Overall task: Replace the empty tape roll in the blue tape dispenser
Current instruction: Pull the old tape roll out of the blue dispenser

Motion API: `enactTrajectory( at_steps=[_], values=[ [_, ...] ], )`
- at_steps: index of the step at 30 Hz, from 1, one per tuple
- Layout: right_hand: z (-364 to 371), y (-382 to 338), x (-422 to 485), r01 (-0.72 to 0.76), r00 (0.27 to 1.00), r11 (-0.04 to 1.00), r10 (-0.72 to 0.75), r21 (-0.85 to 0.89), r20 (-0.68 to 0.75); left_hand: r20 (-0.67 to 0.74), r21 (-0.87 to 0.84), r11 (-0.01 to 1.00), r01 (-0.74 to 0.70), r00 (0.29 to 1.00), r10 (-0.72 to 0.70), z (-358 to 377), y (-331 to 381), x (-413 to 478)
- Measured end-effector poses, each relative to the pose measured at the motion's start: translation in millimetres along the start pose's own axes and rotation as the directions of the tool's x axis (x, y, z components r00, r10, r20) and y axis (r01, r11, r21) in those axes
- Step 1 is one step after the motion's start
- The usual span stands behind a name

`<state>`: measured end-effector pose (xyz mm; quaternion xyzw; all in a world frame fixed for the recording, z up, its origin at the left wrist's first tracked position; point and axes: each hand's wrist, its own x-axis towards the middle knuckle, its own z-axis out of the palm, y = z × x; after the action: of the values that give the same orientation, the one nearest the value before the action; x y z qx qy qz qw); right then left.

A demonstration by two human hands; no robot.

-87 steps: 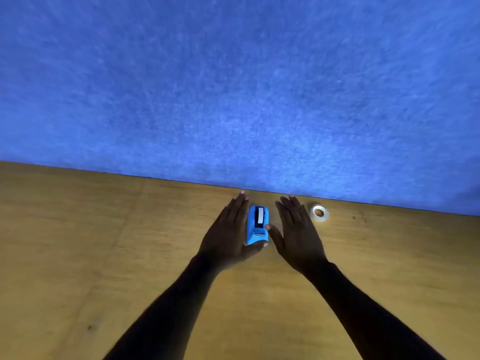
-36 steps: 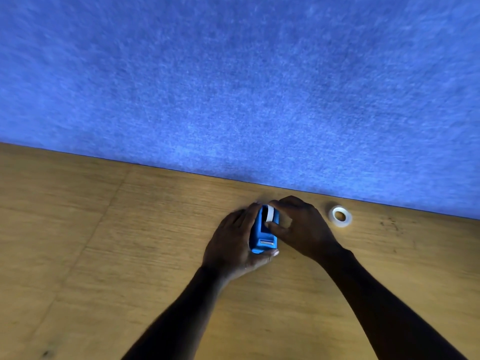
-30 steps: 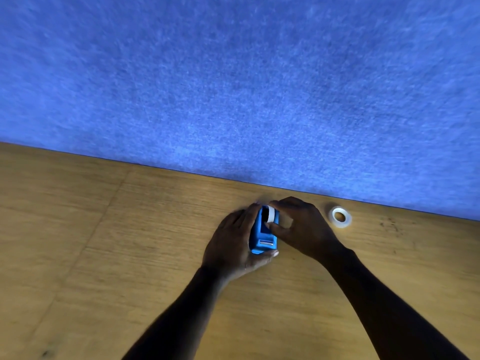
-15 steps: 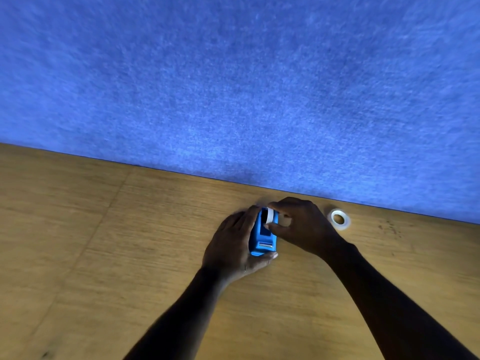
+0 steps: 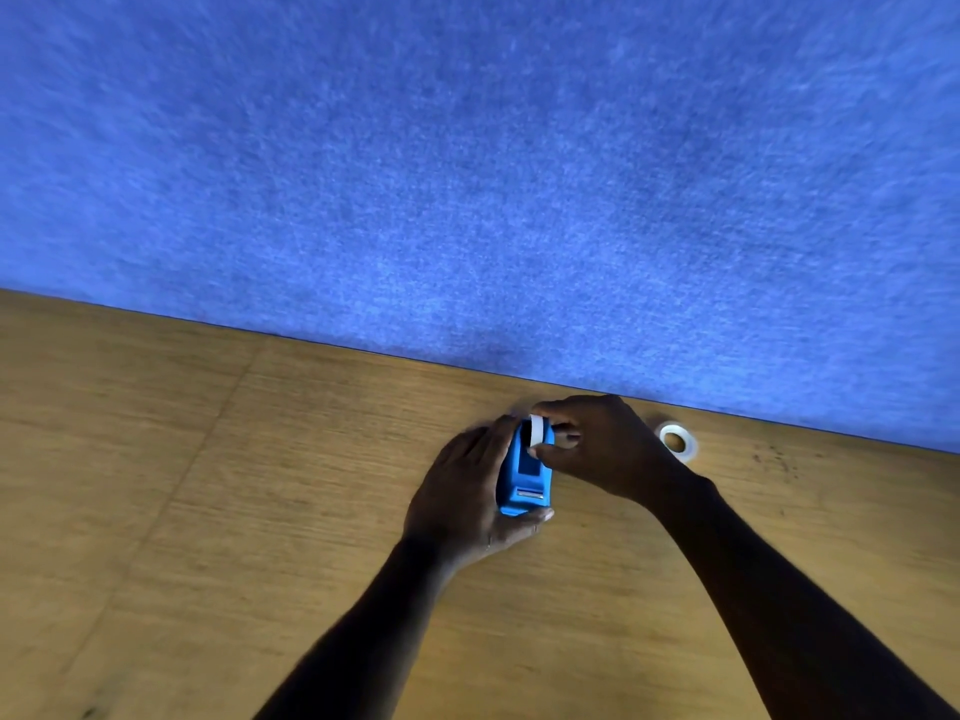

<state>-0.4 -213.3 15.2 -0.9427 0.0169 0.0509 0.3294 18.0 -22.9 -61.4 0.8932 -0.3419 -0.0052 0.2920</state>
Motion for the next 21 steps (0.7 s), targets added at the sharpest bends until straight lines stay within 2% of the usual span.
enactTrajectory(
  at_steps=[4, 11, 16, 19, 21],
  values=[
    [1.4, -2.8, -6.9, 0.015, 0.999, 0.999, -0.013, 0.050, -0.029, 0.002, -0.016, 1.000, -0.007, 1.000, 0.007, -0.8, -0.3, -0.5],
    [-2.4, -5.8, -21.5, -0.066, 0.970, 0.972, 0.114, 0.224, -0.213, 0.051, -0.046, 0.999, 0.012, 0.999, -0.010, -7.4, 6.1, -1.6],
    [-15.5, -15.9, -40.0, -0.077, 0.956, 0.951, 0.156, 0.299, -0.248, 0.116, -0.312, 0.928, 0.203, 0.978, -0.175, -21.4, 14.2, -5.8],
    [-31.8, -26.9, -52.7, -0.081, 0.948, 0.935, 0.180, 0.346, -0.264, 0.010, -0.403, 0.889, 0.217, 0.972, -0.233, -40.2, 31.5, -3.9],
    [-42.7, -36.8, -60.5, -0.072, 0.942, 0.929, 0.182, 0.362, -0.281, -0.067, -0.543, 0.812, 0.214, 0.953, -0.296, -55.5, 52.9, 3.6]
  ],
)
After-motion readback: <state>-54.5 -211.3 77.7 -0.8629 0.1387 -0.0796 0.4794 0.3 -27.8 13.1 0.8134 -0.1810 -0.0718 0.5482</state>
